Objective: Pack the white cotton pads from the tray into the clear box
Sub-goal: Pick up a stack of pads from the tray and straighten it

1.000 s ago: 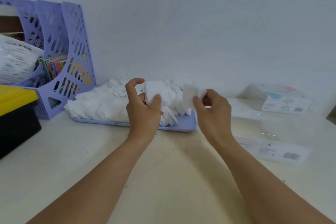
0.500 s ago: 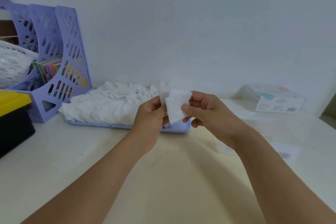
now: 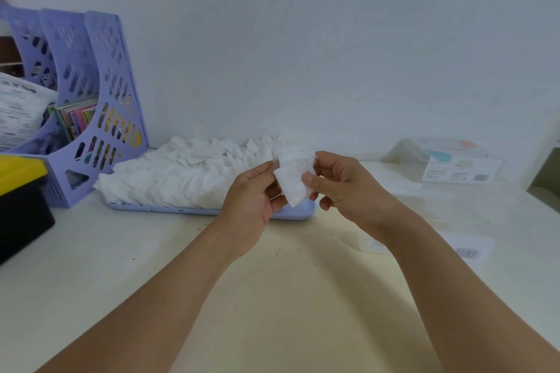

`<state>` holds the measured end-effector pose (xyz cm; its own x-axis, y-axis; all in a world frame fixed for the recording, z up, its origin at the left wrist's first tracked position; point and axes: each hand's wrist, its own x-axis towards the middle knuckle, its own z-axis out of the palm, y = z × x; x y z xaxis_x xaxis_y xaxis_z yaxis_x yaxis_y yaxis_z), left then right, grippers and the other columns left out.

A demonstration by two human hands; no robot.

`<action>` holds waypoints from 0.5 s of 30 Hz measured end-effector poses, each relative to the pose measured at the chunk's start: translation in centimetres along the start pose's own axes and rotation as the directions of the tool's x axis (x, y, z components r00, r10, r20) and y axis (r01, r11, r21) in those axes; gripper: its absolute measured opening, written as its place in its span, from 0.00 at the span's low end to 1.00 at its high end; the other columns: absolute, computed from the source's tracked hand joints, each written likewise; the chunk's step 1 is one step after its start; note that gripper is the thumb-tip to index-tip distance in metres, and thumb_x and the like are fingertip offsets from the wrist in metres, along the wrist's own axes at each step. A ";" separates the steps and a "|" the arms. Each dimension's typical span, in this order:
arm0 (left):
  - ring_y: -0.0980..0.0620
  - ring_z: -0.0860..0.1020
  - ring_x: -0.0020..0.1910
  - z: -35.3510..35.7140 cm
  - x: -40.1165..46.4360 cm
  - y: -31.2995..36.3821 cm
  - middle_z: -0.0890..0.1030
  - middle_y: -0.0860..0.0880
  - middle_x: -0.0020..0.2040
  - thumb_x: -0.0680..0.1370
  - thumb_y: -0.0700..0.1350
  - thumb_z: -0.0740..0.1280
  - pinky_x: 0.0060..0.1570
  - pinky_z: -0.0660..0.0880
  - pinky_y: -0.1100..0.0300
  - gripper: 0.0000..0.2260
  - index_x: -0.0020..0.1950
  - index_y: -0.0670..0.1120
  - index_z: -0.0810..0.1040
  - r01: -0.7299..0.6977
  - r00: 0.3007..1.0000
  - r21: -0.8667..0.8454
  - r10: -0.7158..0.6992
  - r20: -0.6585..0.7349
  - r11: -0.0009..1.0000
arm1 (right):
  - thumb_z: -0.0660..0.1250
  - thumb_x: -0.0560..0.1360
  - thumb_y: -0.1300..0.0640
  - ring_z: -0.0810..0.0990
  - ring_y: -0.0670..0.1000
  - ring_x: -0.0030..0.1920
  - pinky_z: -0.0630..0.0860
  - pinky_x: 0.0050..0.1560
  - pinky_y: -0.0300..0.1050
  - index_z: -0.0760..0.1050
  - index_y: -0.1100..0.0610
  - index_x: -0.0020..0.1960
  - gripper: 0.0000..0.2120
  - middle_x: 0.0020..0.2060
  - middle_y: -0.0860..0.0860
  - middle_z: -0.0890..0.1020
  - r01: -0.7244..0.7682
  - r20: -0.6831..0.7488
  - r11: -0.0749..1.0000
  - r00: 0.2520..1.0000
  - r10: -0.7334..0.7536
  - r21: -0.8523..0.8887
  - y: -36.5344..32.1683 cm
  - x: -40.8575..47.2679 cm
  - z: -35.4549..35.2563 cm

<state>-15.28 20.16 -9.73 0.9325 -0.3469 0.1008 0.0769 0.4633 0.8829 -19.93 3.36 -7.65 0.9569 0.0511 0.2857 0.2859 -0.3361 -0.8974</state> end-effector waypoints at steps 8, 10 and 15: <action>0.51 0.85 0.50 0.0 -0.2 -0.1 0.86 0.45 0.53 0.83 0.40 0.61 0.48 0.82 0.60 0.11 0.58 0.43 0.83 -0.010 0.999 0.060 0.007 0.040 0.998 | 0.65 0.83 0.60 0.78 0.47 0.35 0.73 0.34 0.38 0.80 0.55 0.61 0.09 0.42 0.50 0.83 -0.040 -0.037 0.999 0.998 0.040 0.020 -0.1 0.1 0.2; 0.51 0.85 0.50 0.2 -0.3 0.0 0.87 0.45 0.52 0.83 0.43 0.62 0.46 0.82 0.60 0.11 0.56 0.43 0.83 -0.009 0.998 0.057 0.006 0.056 0.998 | 0.66 0.83 0.60 0.78 0.47 0.34 0.72 0.33 0.38 0.80 0.55 0.59 0.08 0.42 0.50 0.83 -0.038 -0.051 0.999 0.998 0.039 0.014 -0.1 0.1 0.3; 0.47 0.84 0.53 0.1 -0.4 0.0 0.85 0.40 0.53 0.75 0.49 0.69 0.48 0.81 0.57 0.13 0.53 0.41 0.84 -0.023 0.999 0.066 0.021 0.030 0.998 | 0.69 0.81 0.60 0.80 0.47 0.32 0.70 0.30 0.34 0.74 0.56 0.53 0.04 0.39 0.51 0.83 -0.018 -0.133 0.997 0.991 0.008 -0.069 -0.1 0.3 0.8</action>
<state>-15.67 20.18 -9.68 0.9227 -0.3616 0.1336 0.0314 0.4160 0.9088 -19.67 4.11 -7.78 0.9440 -0.0777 0.3206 0.2649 -0.4006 -0.8771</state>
